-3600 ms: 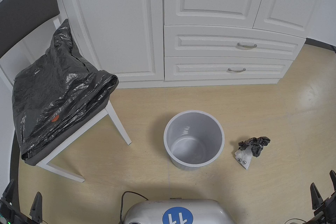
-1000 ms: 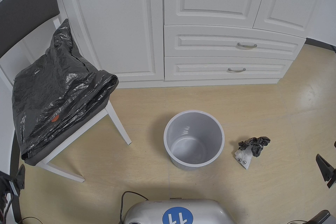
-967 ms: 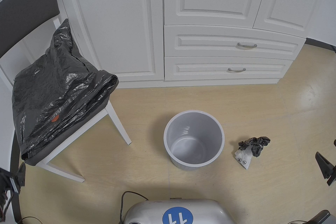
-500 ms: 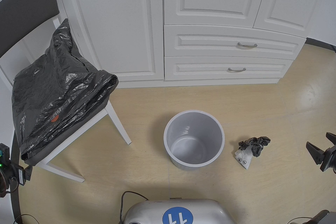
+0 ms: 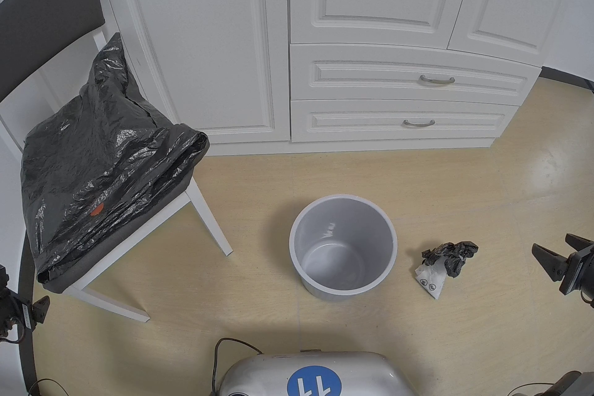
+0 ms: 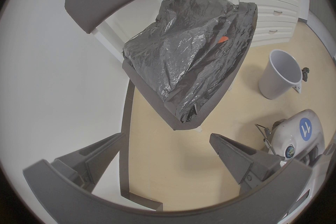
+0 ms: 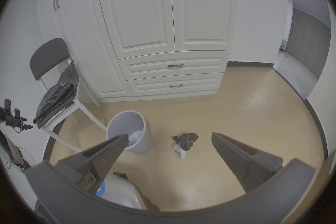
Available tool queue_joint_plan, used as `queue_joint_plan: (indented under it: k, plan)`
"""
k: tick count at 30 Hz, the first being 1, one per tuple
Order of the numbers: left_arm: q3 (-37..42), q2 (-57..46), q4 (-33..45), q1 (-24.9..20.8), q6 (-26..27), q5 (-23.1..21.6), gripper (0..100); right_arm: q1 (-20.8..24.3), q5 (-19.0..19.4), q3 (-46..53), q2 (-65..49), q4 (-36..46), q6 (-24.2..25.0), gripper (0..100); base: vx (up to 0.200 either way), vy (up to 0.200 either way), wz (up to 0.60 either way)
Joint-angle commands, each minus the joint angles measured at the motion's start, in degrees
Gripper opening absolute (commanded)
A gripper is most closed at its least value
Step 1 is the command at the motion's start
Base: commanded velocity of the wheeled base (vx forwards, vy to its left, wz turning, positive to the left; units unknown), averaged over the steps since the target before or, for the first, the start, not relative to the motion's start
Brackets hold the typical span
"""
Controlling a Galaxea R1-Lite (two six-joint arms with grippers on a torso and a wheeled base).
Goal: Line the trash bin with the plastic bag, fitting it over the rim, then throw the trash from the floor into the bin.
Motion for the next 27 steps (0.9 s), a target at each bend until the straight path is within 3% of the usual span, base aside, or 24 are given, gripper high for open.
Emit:
queue_joint_plan:
  k: [1, 7, 16, 22, 27]
  plan:
    - [-0.9, 2.99, -0.67, 0.42, -0.19, 0.01, 100, 2.1, -0.07, -0.09, 0.57, 0.01, 0.77, 100, 0.0, 0.0, 0.0]
    - [-1.6, 7.82, -4.45, -0.02, -0.8, -0.25, 100, 2.19, -0.07, -0.09, -0.05, -0.08, 0.85, 100, 0.0, 0.0, 0.0]
    - [-1.78, 10.28, -9.55, -6.87, -10.56, -0.25, 100, 2.19, -0.07, 0.17, -0.31, -1.31, 0.94, 100, 0.0, 0.0, 0.0]
    - [-1.78, 15.2, -15.26, -7.14, -11.35, -0.25, 100, 2.19, -0.07, 0.52, -1.19, -1.93, 0.94, 100, 0.0, 0.0, 0.0]
    - [-1.25, 16.7, -21.06, -6.52, -17.06, -0.34, 100, 2.19, -0.07, 0.88, -2.25, -1.93, 0.94, 100, 0.0, 0.0, 0.0]
